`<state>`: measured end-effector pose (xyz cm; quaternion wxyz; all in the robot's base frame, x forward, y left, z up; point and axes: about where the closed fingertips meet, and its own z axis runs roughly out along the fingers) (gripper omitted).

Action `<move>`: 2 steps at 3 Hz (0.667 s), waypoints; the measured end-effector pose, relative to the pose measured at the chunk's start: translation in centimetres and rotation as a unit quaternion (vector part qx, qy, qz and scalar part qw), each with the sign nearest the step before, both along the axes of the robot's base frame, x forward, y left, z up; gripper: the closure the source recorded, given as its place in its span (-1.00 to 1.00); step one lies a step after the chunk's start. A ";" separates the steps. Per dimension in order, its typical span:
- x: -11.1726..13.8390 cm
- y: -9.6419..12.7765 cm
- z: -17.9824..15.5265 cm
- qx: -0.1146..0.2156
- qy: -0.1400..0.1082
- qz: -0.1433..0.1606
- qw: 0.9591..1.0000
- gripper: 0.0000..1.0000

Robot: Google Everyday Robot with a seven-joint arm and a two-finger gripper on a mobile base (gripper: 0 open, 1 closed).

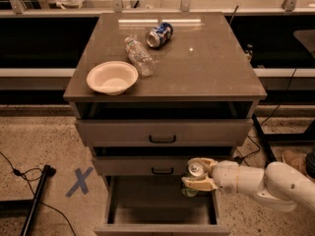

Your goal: Place green can into bottom drawer

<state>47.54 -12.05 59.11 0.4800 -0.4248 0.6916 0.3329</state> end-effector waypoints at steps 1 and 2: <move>0.5 -0.3 -6.0 -0.012 -0.003 0.006 1.000 1.00; 0.1 0.3 -13.8 0.001 -0.008 0.015 1.000 1.00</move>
Offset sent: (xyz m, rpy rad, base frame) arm -0.0079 0.0079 -0.2455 0.0497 -0.0255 0.0481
